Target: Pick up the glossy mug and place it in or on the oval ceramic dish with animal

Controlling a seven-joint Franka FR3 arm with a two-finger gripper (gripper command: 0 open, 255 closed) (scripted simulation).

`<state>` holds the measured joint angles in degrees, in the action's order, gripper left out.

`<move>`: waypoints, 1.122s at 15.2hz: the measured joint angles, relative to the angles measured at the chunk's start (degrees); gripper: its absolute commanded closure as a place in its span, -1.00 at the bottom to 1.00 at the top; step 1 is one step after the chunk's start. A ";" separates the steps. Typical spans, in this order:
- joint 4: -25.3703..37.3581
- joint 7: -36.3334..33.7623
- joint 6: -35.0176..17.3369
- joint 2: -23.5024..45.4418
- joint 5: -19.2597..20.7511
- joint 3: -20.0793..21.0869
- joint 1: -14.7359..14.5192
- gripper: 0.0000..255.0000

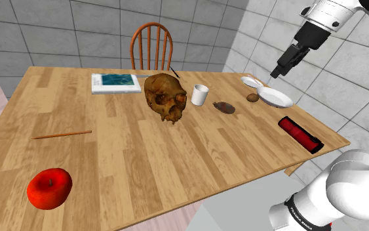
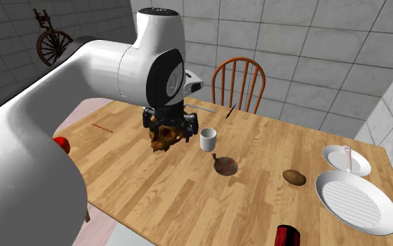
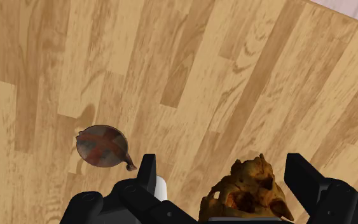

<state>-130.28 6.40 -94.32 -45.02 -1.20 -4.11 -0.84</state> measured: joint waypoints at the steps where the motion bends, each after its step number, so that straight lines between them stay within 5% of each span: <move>1: 0.00 0.00 0.00 0.00 0.00 0.00 0.00 -1.00; 17: 7.78 4.64 -18.96 29.86 1.32 -1.22 -1.60 -1.00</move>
<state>-122.50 11.05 -113.28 -15.16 0.12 -5.32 -2.45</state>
